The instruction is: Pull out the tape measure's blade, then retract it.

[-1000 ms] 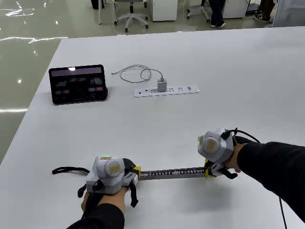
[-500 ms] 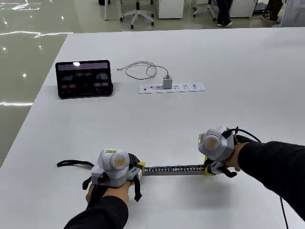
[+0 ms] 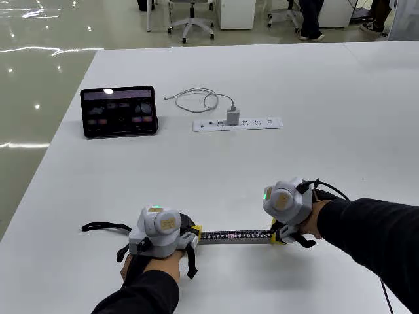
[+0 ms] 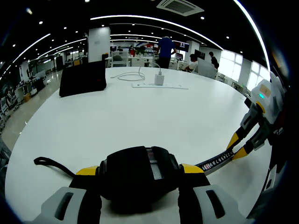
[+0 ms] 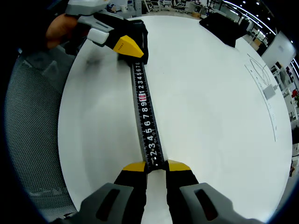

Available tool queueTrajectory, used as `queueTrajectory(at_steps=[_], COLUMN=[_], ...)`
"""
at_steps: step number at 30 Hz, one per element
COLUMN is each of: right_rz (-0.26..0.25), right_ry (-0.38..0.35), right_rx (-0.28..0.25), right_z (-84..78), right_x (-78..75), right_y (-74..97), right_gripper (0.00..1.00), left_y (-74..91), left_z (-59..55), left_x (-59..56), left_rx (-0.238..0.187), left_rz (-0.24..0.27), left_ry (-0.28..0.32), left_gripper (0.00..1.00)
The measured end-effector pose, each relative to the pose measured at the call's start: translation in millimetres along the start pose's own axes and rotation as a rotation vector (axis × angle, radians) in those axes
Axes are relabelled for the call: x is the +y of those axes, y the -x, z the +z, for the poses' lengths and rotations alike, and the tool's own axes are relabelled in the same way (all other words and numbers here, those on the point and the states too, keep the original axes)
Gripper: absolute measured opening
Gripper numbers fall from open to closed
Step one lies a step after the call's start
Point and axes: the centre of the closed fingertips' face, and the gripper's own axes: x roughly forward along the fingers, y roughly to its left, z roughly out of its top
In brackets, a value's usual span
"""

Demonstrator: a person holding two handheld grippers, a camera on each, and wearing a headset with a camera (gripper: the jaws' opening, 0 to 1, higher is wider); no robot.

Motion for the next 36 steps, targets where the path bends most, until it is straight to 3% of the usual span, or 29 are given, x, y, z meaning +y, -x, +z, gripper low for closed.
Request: queueTrajectory(at_steps=[24, 36], right_rz=[-0.006, -0.007], right_ry=[-0.024, -0.020], right_rx=[-0.019, -0.043], right_z=[11.0, 24.2], right_x=[0.3, 1.2], right_y=[-3.8, -7.7], right_gripper=[0.12, 0.11], left_y=[-0.7, -0.2], left_z=[-0.1, -0.4], left_x=[0.0, 0.1], left_rx=[0.000, 0.005], left_rz=[0.002, 0.001], left_ry=[0.004, 0.005], left_gripper=[0.63, 0.63])
